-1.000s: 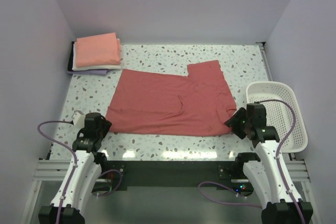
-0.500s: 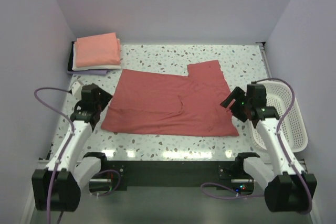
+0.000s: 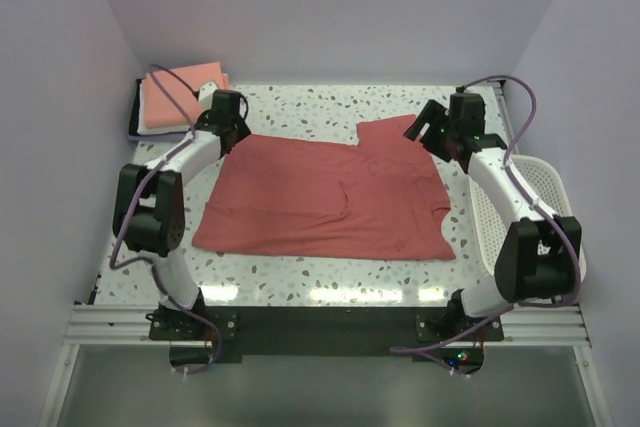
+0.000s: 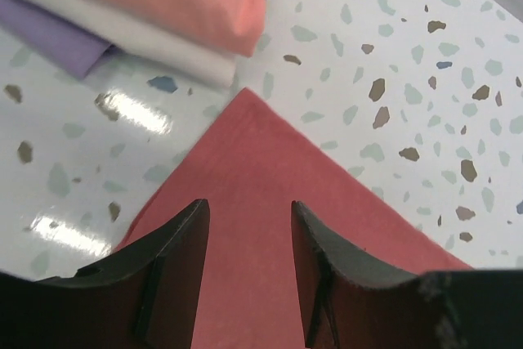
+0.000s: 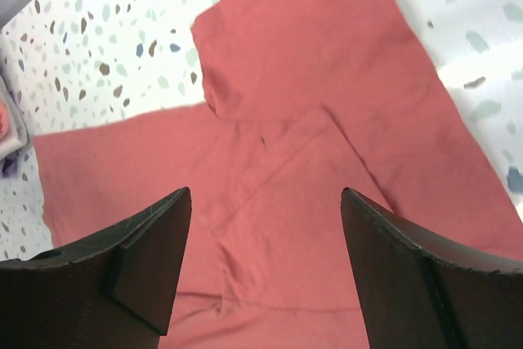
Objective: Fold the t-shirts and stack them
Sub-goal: Fold the tshirt
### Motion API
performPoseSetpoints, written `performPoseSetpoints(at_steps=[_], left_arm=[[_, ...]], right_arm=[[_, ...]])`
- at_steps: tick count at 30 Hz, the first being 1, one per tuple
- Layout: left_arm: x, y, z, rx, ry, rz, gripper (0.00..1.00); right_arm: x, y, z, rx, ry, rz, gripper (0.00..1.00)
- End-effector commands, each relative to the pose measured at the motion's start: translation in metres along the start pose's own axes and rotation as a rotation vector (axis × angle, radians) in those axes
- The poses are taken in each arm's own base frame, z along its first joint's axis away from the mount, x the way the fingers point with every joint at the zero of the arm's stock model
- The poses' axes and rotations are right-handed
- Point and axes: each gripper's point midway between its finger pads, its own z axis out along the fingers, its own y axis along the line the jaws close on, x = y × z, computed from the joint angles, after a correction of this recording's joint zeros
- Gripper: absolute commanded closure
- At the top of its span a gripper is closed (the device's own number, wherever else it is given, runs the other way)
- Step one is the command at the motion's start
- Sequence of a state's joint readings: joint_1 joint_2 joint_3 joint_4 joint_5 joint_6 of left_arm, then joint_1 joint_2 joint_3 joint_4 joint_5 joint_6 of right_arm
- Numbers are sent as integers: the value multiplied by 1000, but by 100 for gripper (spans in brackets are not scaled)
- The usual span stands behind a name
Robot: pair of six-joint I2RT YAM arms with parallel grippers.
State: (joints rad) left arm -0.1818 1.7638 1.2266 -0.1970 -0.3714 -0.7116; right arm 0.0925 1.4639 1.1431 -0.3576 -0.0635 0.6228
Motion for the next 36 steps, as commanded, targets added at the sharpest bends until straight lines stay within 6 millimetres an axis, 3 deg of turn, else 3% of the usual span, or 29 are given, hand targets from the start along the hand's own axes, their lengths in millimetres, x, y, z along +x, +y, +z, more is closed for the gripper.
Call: performPoseSetpoints(at_steps=[1, 2, 4, 5, 8, 17, 30, 36], left_arm=[[-18, -17, 22, -53, -50, 102, 51], [-7, -16, 36, -71, -28, 123, 52], [-15, -23, 45, -80, -46, 129, 52], [-7, -22, 56, -96, -32, 149, 52], [-11, -24, 70, -124, -40, 170, 52], [-6, -27, 96, -164, -32, 195, 53], [9, -23, 112, -212, 4, 181, 57], [10, -24, 113, -213, 12, 174, 71]], right_arm=[[-35, 19, 16, -33, -84, -41, 23], [-35, 21, 20, -38, -78, -43, 23], [-39, 24, 33, -40, -75, -43, 23], [-39, 25, 36, -45, -70, -47, 23], [-37, 23, 52, -35, -49, -49, 23], [-24, 14, 79, -9, -5, -60, 23], [-23, 13, 90, -5, 14, -80, 23], [-22, 11, 95, -3, 22, -88, 23]])
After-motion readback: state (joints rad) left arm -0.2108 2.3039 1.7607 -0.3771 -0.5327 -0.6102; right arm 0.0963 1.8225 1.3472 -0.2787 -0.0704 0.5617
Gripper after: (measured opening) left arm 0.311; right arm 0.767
